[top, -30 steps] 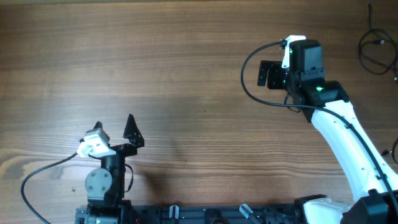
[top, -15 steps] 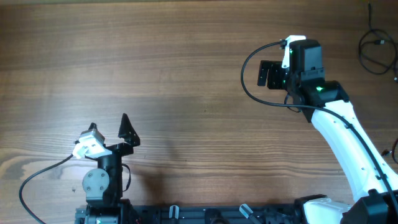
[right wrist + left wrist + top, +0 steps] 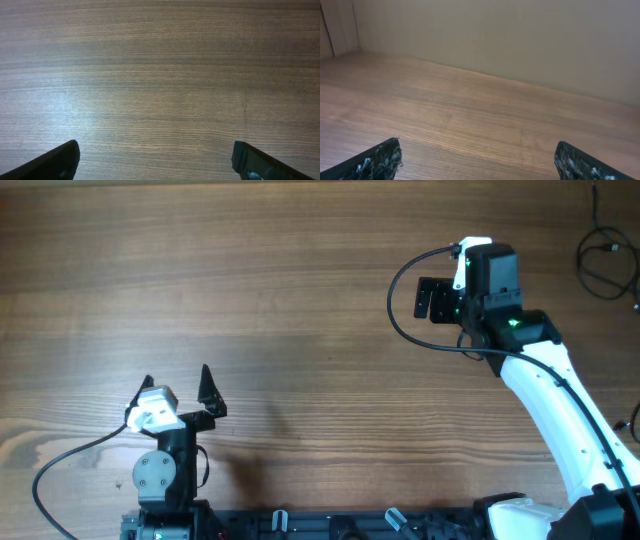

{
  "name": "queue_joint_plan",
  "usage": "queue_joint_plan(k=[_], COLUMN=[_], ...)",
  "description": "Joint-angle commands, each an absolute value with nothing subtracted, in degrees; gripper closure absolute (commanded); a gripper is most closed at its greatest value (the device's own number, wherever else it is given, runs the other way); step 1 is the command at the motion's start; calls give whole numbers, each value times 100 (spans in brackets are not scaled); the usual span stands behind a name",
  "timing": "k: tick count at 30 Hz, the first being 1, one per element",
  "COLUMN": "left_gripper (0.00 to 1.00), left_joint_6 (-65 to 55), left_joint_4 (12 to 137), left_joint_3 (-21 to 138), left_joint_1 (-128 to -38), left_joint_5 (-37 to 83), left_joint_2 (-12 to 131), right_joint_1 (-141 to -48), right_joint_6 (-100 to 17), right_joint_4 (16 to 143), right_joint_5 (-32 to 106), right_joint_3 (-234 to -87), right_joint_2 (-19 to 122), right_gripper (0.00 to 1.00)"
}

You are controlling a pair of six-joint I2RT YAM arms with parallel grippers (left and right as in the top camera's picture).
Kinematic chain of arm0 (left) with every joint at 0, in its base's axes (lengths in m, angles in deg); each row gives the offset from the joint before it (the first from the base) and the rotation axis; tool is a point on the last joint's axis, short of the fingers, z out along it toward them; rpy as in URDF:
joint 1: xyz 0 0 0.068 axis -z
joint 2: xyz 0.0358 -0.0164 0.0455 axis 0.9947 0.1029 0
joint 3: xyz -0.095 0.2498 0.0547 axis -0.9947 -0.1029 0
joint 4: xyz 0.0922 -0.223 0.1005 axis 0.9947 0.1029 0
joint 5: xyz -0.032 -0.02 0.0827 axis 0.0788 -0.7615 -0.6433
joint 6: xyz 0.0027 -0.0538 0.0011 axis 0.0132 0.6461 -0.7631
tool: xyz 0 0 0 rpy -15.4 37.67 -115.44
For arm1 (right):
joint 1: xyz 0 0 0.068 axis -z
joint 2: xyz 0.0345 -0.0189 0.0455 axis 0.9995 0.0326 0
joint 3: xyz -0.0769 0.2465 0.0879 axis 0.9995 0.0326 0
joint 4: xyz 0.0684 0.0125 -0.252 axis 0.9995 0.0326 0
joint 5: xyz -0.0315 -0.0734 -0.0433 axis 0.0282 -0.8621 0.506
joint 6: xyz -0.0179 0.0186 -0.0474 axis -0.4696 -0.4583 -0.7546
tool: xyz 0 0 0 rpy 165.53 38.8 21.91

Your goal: Untangle cables

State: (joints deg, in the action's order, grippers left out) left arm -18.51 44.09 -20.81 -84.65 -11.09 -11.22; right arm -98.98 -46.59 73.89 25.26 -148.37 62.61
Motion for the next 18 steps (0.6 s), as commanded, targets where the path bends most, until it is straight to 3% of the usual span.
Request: queue_joint_plan(k=[1, 18], left_gripper=[0, 0], left_joint_6=[-2568, -2847], left_joint_4=[4409, 4411], left_joint_3=[-2129, -2129], left_joint_1=[-8518, -8518], left_joint_5=[-1046, -1149], left_joint_2=[-1179, -1179], right_joint_1=[-9905, -9905], right_joint_6=[-4629, -4631], right_joint_4=[7378, 7378], right_joint_5=[2428, 2430], right_joint_3=[-14839, -14839], right_joint_2=[6213, 6213], right_gripper=[1, 0])
